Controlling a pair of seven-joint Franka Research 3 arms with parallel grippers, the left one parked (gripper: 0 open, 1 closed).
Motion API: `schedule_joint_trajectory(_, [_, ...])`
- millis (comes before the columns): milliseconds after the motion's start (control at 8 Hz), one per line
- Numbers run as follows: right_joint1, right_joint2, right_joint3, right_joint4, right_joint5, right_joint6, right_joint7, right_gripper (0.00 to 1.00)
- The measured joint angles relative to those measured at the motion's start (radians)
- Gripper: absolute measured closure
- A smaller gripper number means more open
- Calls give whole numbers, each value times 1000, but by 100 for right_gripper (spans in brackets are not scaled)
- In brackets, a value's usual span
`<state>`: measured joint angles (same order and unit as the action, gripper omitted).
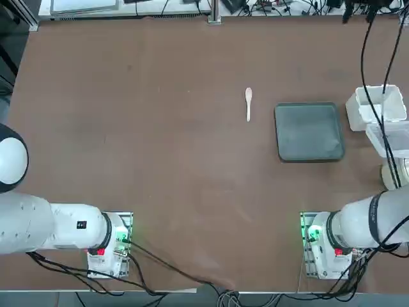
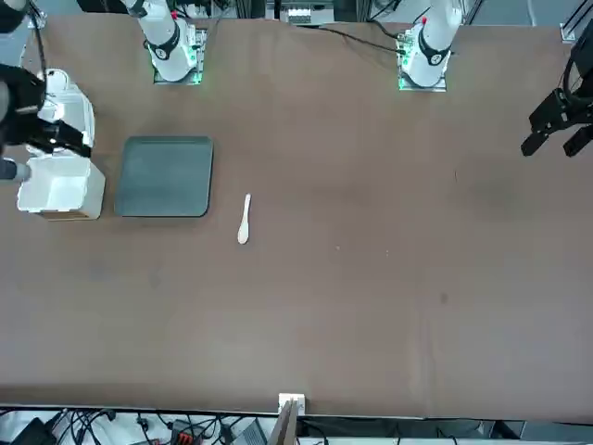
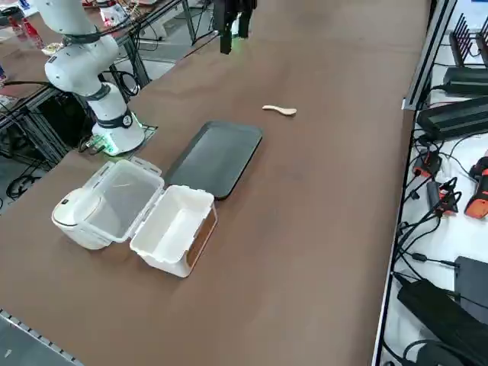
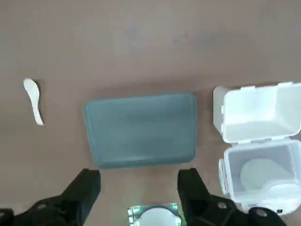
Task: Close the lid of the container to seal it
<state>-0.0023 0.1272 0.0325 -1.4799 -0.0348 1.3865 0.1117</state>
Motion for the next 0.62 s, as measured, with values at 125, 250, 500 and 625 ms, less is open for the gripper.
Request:
schedule_joint_trajectory(125, [2, -1, 1, -61, -35, 26, 0, 0])
schedule_joint_trajectory(250, [5, -7, 4, -145, -85, 85, 2, 0])
schedule_joint_trajectory(500, [8, -38, 8, -370, -149, 222, 48, 0])
schedule_joint_trajectory(625, [9, -50, 9, -474, -192, 286, 66, 0])
